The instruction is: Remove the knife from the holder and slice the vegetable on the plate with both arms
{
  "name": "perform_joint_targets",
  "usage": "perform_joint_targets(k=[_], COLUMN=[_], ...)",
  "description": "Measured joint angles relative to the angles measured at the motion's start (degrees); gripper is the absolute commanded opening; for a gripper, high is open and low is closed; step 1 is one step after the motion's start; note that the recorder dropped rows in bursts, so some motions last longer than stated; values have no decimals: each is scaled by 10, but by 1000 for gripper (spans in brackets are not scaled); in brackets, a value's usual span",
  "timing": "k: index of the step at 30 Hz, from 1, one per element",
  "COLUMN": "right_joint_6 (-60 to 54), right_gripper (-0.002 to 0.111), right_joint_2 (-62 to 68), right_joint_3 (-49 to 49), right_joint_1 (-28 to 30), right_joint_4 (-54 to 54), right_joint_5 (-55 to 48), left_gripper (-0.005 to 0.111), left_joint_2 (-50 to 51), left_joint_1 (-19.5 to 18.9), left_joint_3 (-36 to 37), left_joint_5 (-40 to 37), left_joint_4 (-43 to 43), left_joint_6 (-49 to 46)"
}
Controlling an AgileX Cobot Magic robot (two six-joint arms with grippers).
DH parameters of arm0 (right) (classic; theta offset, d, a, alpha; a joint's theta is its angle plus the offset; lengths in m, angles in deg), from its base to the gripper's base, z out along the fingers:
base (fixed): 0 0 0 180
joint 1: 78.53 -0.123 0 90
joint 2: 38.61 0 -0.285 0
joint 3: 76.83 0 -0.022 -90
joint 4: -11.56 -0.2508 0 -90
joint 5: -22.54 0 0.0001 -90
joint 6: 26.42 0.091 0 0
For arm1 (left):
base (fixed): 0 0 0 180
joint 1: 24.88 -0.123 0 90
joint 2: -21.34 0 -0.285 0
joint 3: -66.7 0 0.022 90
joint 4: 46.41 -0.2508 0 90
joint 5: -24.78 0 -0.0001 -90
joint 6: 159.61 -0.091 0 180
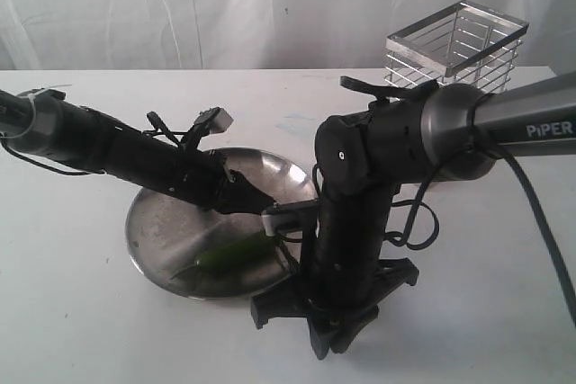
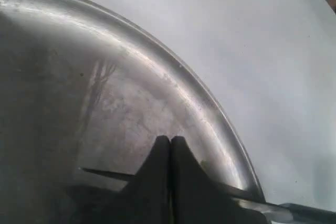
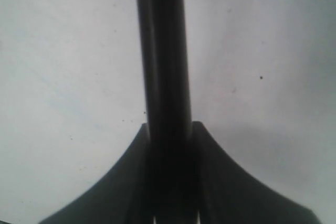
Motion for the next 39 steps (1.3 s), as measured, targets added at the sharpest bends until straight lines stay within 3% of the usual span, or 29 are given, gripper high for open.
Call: perform_joint_targets(k=[16, 29, 39], right_joint_6=[6, 7, 0], right_gripper=[0, 0, 0], right_joint_2=[-1, -12, -12], right_joint_3=[0, -25, -25], right_joint_1=[0, 0, 0], right_joint_4=[0, 18, 42], right_joint_5=[7, -17, -20], left_gripper=[0, 0, 0], left_joint_2=[-7, -21, -21], left_joint_1=[5, 5, 5], left_joint_3=[29, 26, 24], left_joint_5=[26, 51, 52], left_joint_4=[25, -44, -50], left_joint_6=[-6, 136, 150])
